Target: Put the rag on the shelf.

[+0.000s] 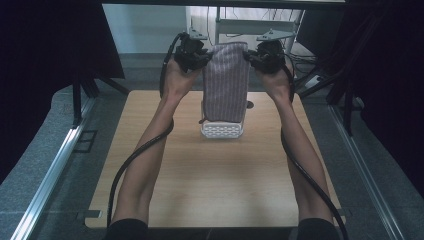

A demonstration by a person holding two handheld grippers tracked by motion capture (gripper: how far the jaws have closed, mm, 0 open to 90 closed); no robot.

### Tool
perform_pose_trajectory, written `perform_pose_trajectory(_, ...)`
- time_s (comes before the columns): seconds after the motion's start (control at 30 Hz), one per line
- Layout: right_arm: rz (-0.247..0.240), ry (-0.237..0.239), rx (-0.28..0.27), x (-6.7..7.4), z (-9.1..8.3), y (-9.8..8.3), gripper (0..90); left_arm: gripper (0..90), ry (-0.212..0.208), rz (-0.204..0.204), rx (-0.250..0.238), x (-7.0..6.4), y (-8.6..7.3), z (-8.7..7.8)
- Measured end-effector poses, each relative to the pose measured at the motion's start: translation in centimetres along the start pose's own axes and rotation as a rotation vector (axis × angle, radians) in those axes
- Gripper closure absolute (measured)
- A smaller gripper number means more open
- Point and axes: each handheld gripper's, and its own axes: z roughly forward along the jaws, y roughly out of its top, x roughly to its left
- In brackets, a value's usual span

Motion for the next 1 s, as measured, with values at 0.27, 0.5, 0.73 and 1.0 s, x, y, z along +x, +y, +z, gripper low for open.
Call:
perform_pose_trajectory(0.27,0.029,-0.007,0.029,-0.7,2.8,-0.9,83.9,77.1,0.056,-0.008,0.016,0.8,-1.3,3.2)
perform_pose_trajectory(0.5,0.048,-0.012,0.081,-1.2,5.3,-2.3,83.7,75.4,0.091,-0.003,0.068,1.2,-2.8,6.0)
perform_pose_trajectory(0.73,0.056,-0.013,0.152,-1.2,7.4,-4.5,83.0,73.8,0.105,0.042,0.165,0.6,-4.9,8.6)
perform_pose_trajectory(1.0,0.091,0.000,0.205,-1.4,8.0,-6.6,71.2,50.8,0.071,0.006,0.266,0.4,-6.3,9.6)
